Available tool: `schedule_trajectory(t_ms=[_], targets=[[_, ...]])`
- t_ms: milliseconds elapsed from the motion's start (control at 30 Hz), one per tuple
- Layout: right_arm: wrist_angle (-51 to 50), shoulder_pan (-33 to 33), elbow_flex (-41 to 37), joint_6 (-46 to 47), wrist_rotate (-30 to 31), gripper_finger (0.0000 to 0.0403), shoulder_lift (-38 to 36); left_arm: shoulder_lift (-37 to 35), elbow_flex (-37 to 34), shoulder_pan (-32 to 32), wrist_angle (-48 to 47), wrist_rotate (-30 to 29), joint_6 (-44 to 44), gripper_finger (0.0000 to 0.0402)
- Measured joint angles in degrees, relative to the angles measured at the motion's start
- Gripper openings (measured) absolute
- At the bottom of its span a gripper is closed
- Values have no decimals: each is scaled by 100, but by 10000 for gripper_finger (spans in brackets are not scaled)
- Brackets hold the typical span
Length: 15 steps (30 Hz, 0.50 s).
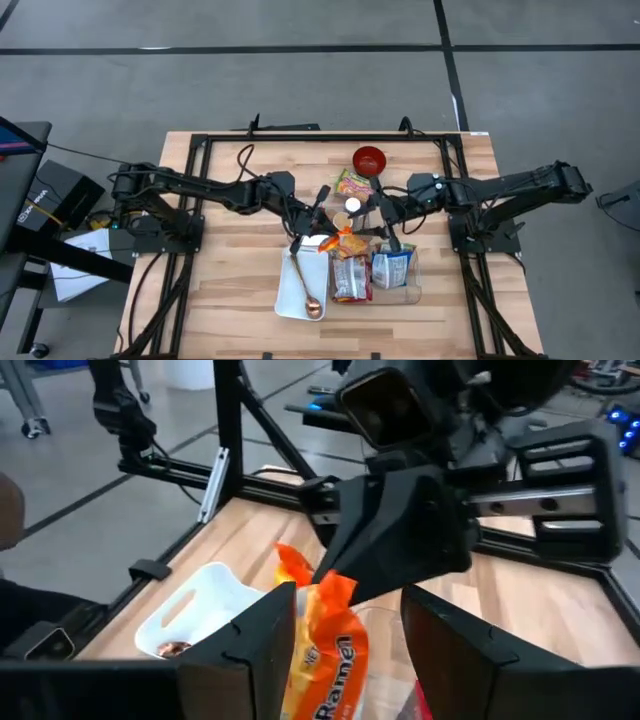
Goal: Pick & Place Food Item
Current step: Put the orange noodle pack into the bottom transparent bin
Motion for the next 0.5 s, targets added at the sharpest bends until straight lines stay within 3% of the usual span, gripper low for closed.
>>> schedule_trajectory(t_ms=[500], targets=[[-28,4,424,18,-248,175,763,0,0,2,95,1,50,0]])
